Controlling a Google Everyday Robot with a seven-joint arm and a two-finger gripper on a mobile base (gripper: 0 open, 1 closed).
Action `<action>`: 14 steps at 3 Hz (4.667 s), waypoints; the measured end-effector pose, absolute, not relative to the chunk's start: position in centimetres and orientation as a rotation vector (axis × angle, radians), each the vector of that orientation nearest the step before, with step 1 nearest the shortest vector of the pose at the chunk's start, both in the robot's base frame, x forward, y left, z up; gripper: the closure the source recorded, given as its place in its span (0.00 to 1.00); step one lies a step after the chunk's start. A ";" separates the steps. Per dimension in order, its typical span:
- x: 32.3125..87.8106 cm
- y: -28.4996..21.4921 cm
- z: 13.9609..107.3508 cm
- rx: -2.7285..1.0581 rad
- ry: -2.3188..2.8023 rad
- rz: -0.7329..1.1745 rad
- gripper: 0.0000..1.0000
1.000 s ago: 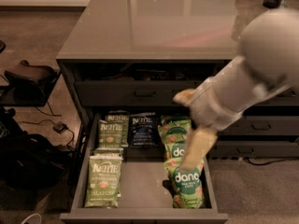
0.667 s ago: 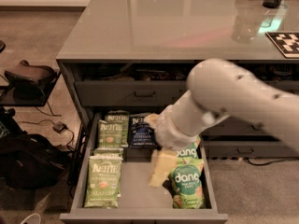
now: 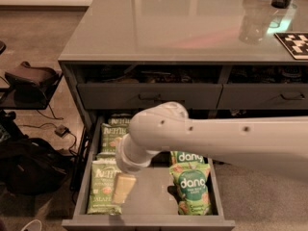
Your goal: Pick green jalapeno chip bag from middle drawer and place on counter
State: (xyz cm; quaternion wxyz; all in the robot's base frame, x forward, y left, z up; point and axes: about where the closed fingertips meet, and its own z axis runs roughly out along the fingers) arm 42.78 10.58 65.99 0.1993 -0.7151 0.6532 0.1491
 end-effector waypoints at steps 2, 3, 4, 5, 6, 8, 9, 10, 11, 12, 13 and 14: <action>52.0 19.6 59.3 -1.838 1.860 0.410 0.00; 52.5 20.0 59.1 -1.827 1.863 0.422 0.00; 51.8 19.7 58.5 -1.794 1.899 0.407 0.00; 51.3 19.0 55.1 -1.721 1.934 0.436 0.00; 51.9 19.4 51.3 -1.650 1.923 0.478 0.00; 52.5 21.7 46.0 -1.586 1.837 0.535 0.00; 51.8 23.1 43.7 -1.578 1.815 0.581 0.00; 50.9 23.8 41.7 -1.546 1.814 0.646 0.00; 50.3 23.6 40.1 -1.471 1.829 0.723 0.00; 50.3 22.5 38.7 -1.403 1.864 0.768 0.19; 50.6 21.2 37.4 -1.367 1.910 0.781 0.42; 50.7 20.9 37.6 -1.363 1.919 0.778 0.66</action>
Offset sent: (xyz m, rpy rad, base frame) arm 0.1372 0.1321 -0.0890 0.1438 0.0765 -0.2254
